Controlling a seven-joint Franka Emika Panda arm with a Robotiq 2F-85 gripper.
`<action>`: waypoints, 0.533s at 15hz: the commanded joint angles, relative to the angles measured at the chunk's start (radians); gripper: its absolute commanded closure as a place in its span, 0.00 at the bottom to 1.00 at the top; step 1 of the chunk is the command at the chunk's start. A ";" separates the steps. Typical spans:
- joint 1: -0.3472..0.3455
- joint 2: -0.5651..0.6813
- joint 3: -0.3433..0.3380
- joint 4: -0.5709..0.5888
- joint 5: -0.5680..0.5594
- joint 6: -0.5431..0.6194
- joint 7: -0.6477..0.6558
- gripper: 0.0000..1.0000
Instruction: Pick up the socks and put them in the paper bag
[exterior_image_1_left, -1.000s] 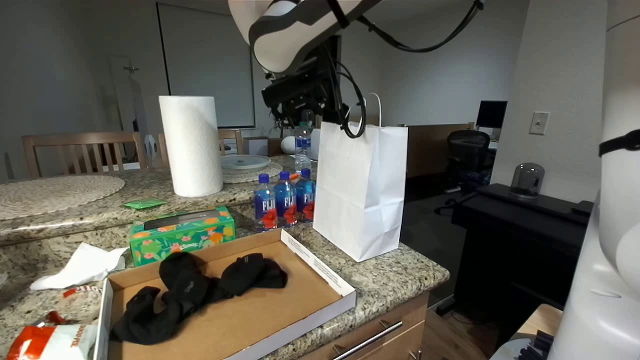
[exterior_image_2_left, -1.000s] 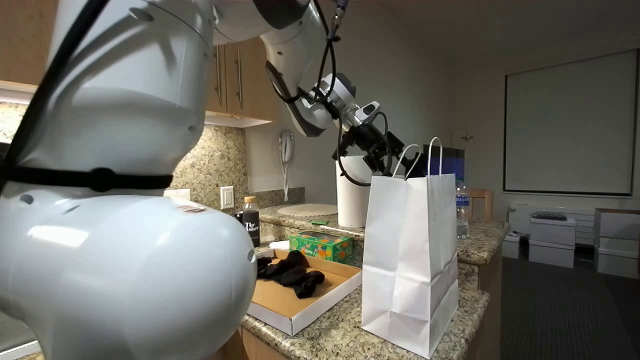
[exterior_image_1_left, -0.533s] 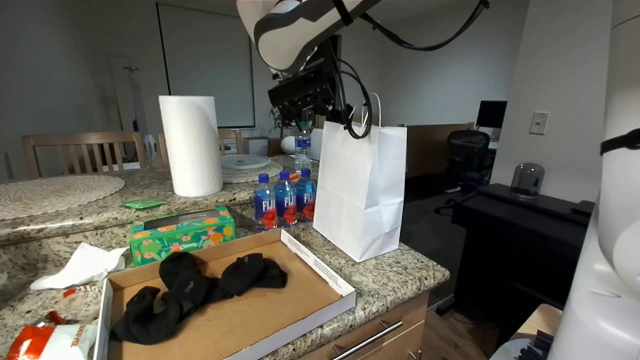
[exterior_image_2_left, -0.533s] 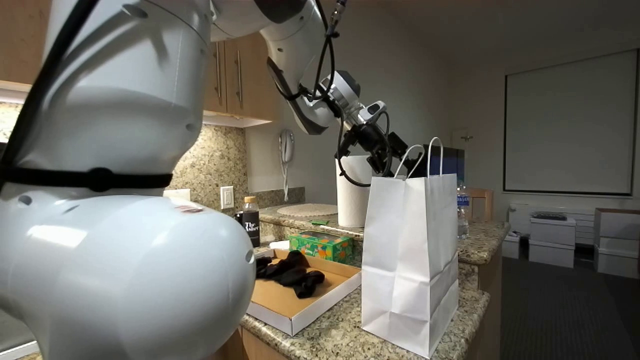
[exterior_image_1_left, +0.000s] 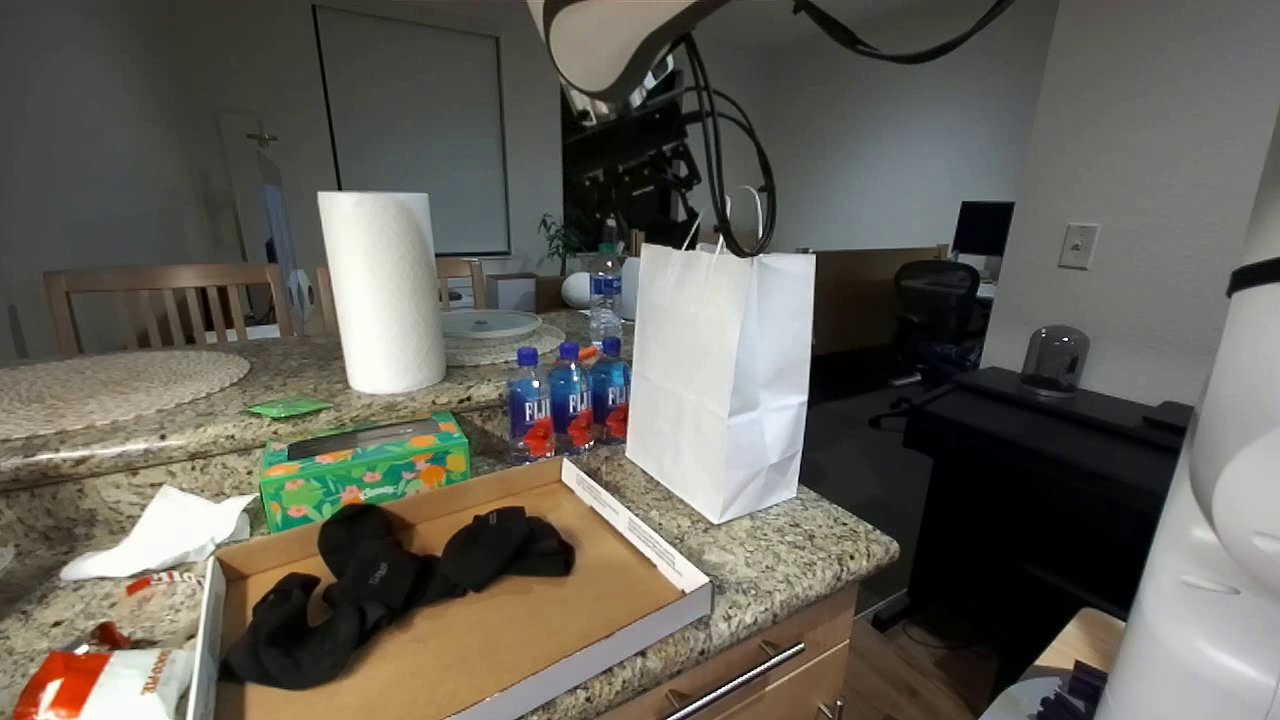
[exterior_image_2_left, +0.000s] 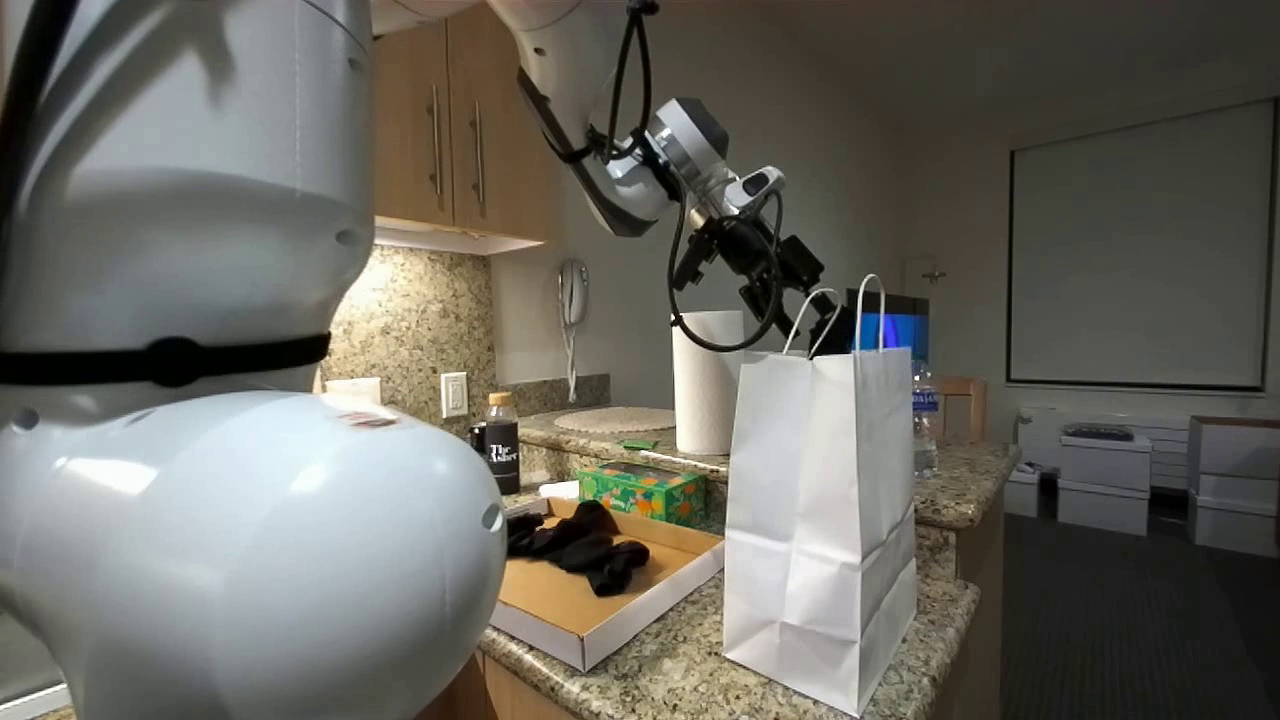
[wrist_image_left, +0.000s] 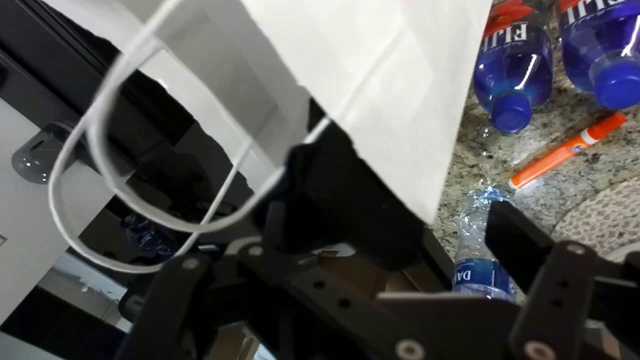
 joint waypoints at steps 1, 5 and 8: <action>-0.025 -0.053 0.005 -0.048 0.038 -0.009 0.016 0.00; -0.039 -0.069 0.004 -0.059 0.070 0.012 -0.016 0.00; -0.048 -0.056 0.000 -0.051 0.127 -0.016 -0.062 0.00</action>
